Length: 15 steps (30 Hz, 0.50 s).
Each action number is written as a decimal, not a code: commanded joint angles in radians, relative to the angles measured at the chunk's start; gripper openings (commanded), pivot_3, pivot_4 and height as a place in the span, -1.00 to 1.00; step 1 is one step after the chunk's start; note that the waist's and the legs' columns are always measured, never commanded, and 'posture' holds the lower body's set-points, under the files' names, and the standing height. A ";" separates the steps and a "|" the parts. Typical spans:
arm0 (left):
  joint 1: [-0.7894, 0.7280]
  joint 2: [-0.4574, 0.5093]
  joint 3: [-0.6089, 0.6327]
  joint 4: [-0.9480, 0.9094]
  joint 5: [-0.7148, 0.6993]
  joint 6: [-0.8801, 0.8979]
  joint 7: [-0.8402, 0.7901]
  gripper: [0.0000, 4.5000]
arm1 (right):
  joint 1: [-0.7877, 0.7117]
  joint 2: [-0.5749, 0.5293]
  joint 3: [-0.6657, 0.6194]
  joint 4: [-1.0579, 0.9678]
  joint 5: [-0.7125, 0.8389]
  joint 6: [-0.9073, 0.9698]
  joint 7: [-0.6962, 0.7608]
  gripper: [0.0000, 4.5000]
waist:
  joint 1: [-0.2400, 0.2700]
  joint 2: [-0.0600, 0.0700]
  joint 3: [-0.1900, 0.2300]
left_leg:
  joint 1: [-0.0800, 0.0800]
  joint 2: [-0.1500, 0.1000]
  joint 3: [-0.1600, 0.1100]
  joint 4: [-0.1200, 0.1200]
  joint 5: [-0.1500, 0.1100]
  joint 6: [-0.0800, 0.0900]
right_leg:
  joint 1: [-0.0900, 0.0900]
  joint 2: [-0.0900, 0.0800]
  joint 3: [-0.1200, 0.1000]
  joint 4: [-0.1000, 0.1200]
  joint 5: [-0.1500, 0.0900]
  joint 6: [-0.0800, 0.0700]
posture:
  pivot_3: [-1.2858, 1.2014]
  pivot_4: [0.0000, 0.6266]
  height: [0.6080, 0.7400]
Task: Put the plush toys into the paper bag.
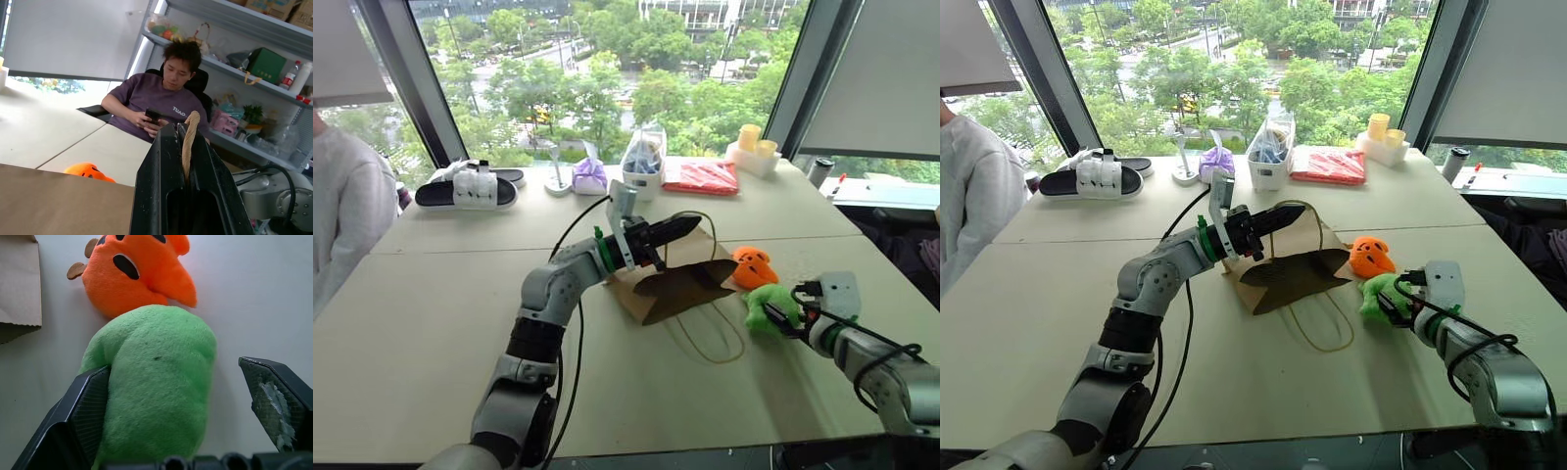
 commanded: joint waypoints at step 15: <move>-0.018 0.008 0.018 -0.008 -0.001 -0.039 0.010 -1.00 | 0.104 0.017 -0.369 -0.265 0.422 0.120 0.229 -0.97 | 0.003 0.000 0.000 | 0.000 0.000 -0.001 0.001 -0.001 0.001 | 0.001 0.000 -0.001 -0.001 0.000 0.000 | 0.03 -0.52 1.00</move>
